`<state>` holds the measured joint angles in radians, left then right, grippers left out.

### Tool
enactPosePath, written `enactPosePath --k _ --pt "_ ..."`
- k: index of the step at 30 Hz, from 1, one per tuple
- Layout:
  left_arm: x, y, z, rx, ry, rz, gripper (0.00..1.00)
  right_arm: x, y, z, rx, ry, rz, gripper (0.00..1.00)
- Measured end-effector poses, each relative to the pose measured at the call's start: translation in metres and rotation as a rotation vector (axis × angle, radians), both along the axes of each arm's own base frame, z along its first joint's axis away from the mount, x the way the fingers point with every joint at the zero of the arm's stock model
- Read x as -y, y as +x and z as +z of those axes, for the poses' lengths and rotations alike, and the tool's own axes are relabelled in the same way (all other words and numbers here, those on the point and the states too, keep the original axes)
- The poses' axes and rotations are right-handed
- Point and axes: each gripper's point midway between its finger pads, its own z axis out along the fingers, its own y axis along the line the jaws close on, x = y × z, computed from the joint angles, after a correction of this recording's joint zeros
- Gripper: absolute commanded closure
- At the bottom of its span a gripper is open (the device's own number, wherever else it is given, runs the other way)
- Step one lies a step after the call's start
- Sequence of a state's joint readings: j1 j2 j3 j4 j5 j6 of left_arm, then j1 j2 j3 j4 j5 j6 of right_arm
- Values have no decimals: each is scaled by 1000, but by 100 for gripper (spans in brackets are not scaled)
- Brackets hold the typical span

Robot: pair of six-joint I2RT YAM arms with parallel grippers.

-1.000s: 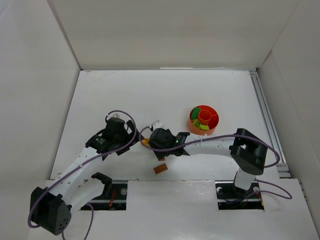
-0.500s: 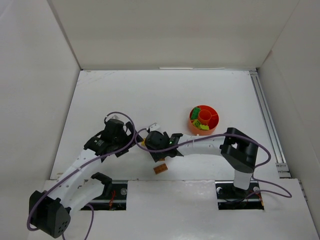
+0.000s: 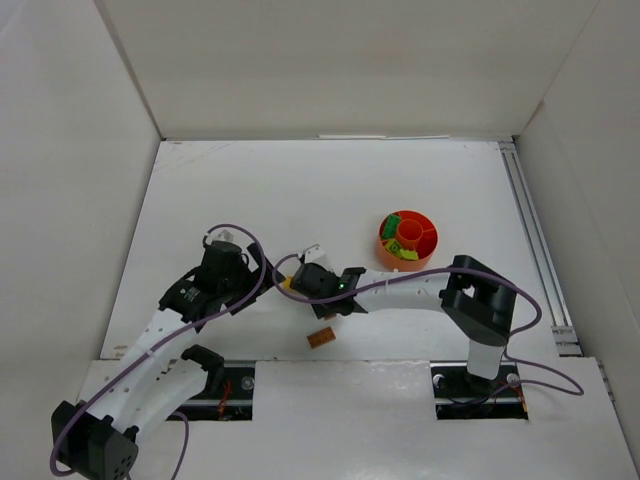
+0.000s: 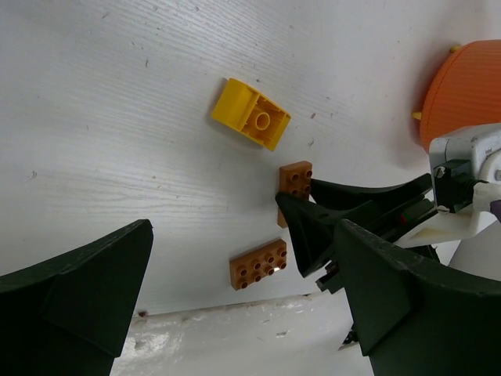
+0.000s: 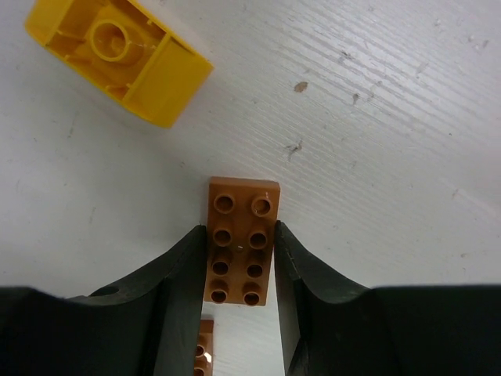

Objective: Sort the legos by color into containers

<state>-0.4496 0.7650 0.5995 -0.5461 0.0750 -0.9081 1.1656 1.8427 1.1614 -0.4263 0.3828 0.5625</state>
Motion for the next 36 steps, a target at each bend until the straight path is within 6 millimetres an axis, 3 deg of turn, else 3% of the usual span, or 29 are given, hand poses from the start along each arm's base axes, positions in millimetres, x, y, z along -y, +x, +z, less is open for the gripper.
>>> enactPosePath --k 6,10,13,15,19,23,27,29,31,36 --pt "0 0 0 -1 1 -6 0 12 5 18 53 -11 -9 80" --pt "3 2 -1 3 1 -28 0 15 17 64 141 65 -11 80" --pt "6 6 -3 9 6 -46 0 30 35 103 206 140 -26 80" --pt "8 9 -5 9 12 -58 0 50 58 125 255 171 -59 80" --pt "16 19 -12 -7 22 -87 0 108 110 162 366 163 -156 80" --pt "26 36 -9 -20 29 -111 0 163 146 187 444 147 -236 80" --pt "42 64 11 25 19 -136 0 218 177 194 479 125 -329 80" --pt "46 71 16 39 17 -144 0 234 187 193 482 123 -348 80" --pt "51 76 17 43 15 -152 0 239 194 190 479 130 -337 80" --pt "56 75 4 5 28 -169 0 227 197 177 438 149 -262 80"
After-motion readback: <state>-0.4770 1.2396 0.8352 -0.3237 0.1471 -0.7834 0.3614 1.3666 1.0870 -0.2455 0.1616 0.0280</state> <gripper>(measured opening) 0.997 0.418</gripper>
